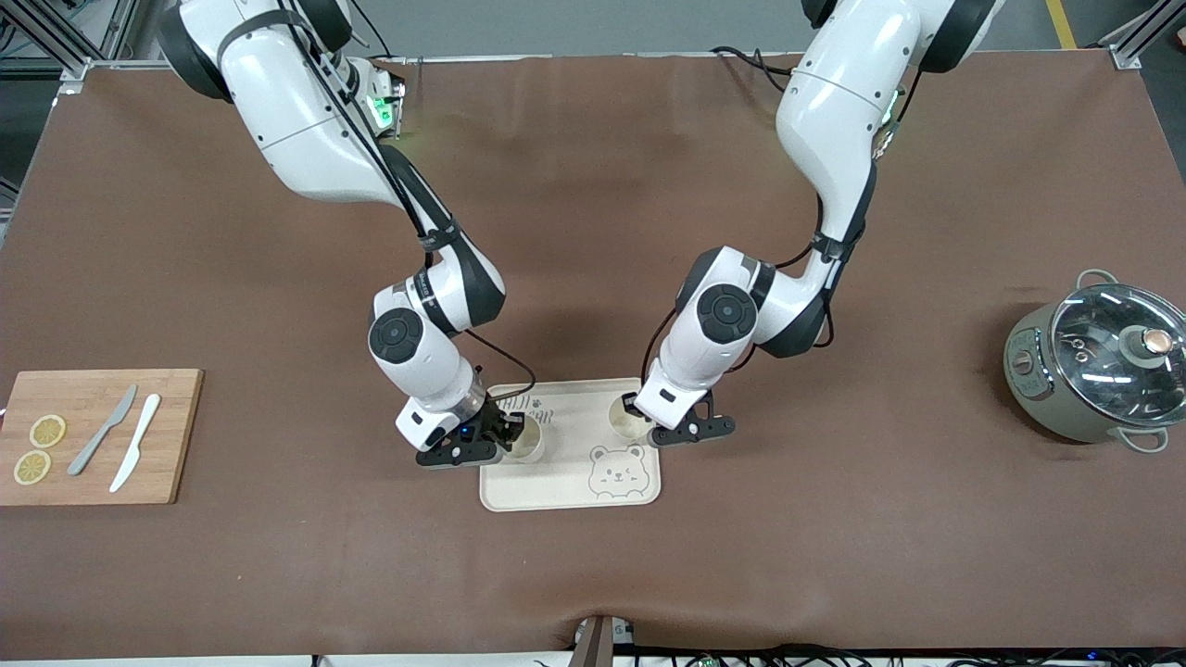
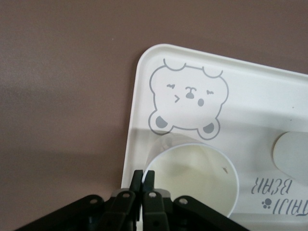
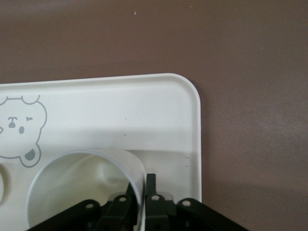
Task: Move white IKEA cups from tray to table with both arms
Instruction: 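Lift the cups off the tray and carry them apart with both grippers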
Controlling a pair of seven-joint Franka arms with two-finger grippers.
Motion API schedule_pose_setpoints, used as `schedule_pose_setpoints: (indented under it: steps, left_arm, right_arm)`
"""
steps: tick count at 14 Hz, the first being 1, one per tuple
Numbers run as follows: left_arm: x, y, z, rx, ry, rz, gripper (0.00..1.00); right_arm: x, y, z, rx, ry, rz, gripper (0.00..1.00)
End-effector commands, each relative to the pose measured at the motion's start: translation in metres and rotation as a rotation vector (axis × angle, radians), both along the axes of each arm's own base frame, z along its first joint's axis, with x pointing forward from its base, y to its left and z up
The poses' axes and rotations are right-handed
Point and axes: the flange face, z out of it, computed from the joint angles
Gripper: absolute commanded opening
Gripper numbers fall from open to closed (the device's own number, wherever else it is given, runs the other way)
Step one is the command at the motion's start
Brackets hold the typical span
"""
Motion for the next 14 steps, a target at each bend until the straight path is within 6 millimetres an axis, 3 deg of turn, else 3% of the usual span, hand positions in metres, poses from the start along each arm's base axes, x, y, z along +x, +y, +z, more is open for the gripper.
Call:
schedule_pose_setpoints:
  steps: [1,4,7,9,12,14]
  left_arm:
    - [0.007,0.001,0.025,0.015,-0.003,-0.003,0.0]
    - [0.02,0.017,0.052,0.081,0.033,-0.034,0.0]
    - [0.03,0.05,0.065,0.14,0.069,-0.096,0.0]
    - [0.034,0.072,0.07,0.167,0.113,-0.124,0.0]
    - [0.042,0.108,0.099,0.175,0.137,-0.151,0.0]
    - [0.051,0.141,0.111,0.178,0.152,-0.168,0.0]
  right_arm:
    - [0.004,0.005,0.001,-0.003,-0.013,-0.013,0.0]
    - [0.006,0.005,0.009,0.003,-0.011,-0.019,0.0]
    - [0.007,-0.001,0.034,-0.002,0.018,-0.024,0.0]
    - [0.005,-0.01,0.078,-0.039,0.076,-0.003,0.0]
    - [0.018,-0.081,0.155,-0.076,0.122,0.065,0.0]
    - [0.024,-0.137,0.185,-0.098,0.138,0.137,0.0]
